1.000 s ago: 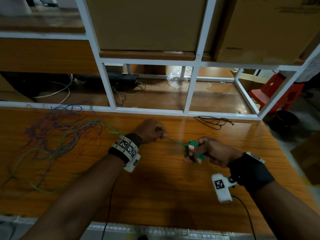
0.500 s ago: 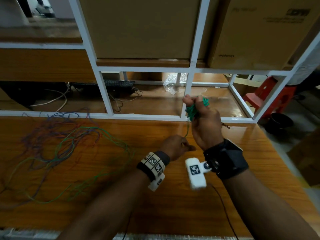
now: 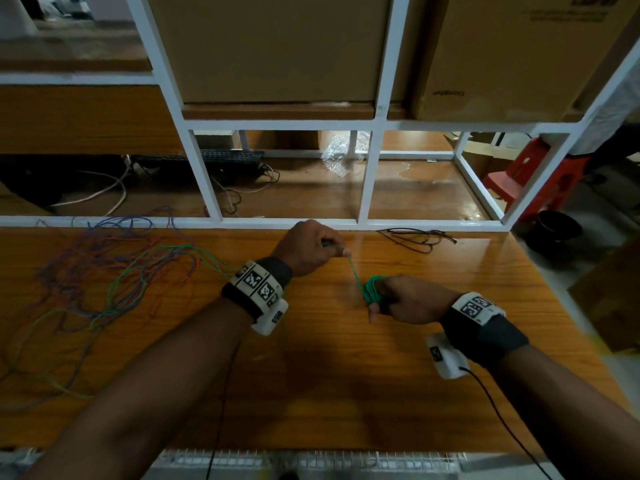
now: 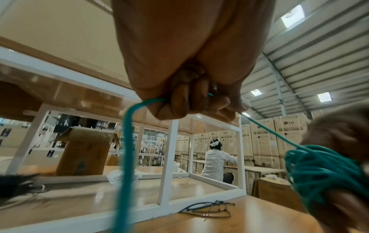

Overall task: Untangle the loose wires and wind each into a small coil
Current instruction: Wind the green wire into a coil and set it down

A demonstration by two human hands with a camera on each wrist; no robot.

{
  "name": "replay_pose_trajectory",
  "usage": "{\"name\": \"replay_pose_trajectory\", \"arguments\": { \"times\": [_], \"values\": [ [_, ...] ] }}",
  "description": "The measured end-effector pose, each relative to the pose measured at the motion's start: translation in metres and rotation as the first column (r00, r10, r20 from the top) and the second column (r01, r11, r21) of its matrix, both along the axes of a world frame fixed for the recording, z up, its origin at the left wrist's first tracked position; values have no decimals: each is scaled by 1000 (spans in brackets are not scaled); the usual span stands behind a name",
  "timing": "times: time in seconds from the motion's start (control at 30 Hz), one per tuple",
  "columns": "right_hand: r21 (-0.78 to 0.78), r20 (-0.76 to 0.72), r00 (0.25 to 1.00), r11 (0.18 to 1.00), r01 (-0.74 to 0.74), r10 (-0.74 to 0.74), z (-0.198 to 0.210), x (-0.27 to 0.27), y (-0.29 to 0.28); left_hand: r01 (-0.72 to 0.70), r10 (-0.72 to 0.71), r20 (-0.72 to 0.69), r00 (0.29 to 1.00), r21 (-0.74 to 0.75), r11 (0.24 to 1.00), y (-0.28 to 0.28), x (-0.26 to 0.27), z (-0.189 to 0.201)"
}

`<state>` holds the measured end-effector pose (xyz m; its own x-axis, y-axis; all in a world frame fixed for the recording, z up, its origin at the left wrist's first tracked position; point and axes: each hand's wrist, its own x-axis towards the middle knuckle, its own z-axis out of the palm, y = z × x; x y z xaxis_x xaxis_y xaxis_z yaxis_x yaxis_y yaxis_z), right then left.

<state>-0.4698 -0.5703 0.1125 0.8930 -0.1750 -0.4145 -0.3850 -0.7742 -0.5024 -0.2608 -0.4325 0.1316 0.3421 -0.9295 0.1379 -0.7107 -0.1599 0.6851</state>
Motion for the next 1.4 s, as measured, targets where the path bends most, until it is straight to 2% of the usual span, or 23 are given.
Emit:
{"name": "replay_pose_trajectory", "arguments": {
  "times": [0.1,0.23,0.3,0.37,0.43,0.47,0.5,0.57,0.6,0.63,0.7,0.73,0.8,0.83,0.9,0.97,1.03,1.2,1.27,1.3,1.33,1.37,1.4],
  "values": [
    [330,0,1000,944,4,-4,11,-1,8,18,-23,-89,996,-58,998,-13,-3,6],
    [654,129,991,754,-59,-34,6,-10,9,21,-59,-240,969,-158,987,-26,-16,-3],
    [822,189,973,563,-85,-129,5,-14,8,-19,-49,-337,940,-196,980,-30,-23,-5],
    [954,204,948,266,-136,-245,8,-14,9,-83,-5,-414,910,-194,977,-35,-28,-9],
    [977,194,913,-15,-213,-358,11,-9,9,-113,14,-499,866,-168,979,-38,-36,-11],
    [961,202,884,-88,-261,-421,15,-5,10,-112,8,-546,838,-156,981,-39,-41,-11],
    [947,211,841,-107,-301,-499,17,0,10,-121,20,-528,849,-158,980,-41,-47,-12],
    [942,203,724,-70,-327,-659,22,9,9,-112,50,-492,869,-98,989,-45,-61,-20],
    [953,188,644,-21,-303,-742,24,13,8,-107,63,-477,877,-67,992,-47,-69,-25],
    [963,213,551,78,-257,-807,23,17,4,-92,56,-458,887,-57,994,-47,-77,-29],
    [903,411,402,426,-56,-818,20,20,-3,-7,-16,-478,878,-47,999,-40,-92,-30],
    [804,529,370,591,71,-764,17,19,-7,-11,-16,-494,869,-52,999,-36,-94,-31],
    [540,663,412,781,315,-625,11,9,-15,-104,47,-510,859,-84,991,-25,-89,-31],
    [376,686,486,836,401,-541,8,3,-21,-141,76,-477,876,-102,985,-20,-81,-34],
    [50,631,680,894,445,-374,2,-9,-30,-126,91,-345,934,-80,989,-11,-64,-38],
    [-106,491,818,911,399,-301,-8,-16,-34,-89,91,-170,981,20,996,-3,-45,-39],
    [-178,367,897,928,327,-246,-17,-22,-35,-98,102,-84,991,55,994,3,-35,-34],
    [21,118,990,997,79,-81,-17,-33,-14,-61,61,-17,998,14,998,-1,-33,-19],
    [207,57,998,978,22,-35,-14,-35,1,-18,18,-50,999,9,1000,-10,-36,-22],
    [389,55,997,921,25,-50,-14,-37,9,10,-11,-110,994,-14,1000,-14,-40,-23],
    [631,68,993,775,32,-97,-14,-39,16,20,-30,-203,979,-52,998,-18,-43,-25],
    [849,84,983,528,16,-165,-13,-40,21,12,-47,-316,948,-111,994,-22,-46,-29],
    [969,91,966,244,-29,-244,-10,-41,24,-6,-56,-406,912,-150,989,-24,-50,-30]
  ]
}}
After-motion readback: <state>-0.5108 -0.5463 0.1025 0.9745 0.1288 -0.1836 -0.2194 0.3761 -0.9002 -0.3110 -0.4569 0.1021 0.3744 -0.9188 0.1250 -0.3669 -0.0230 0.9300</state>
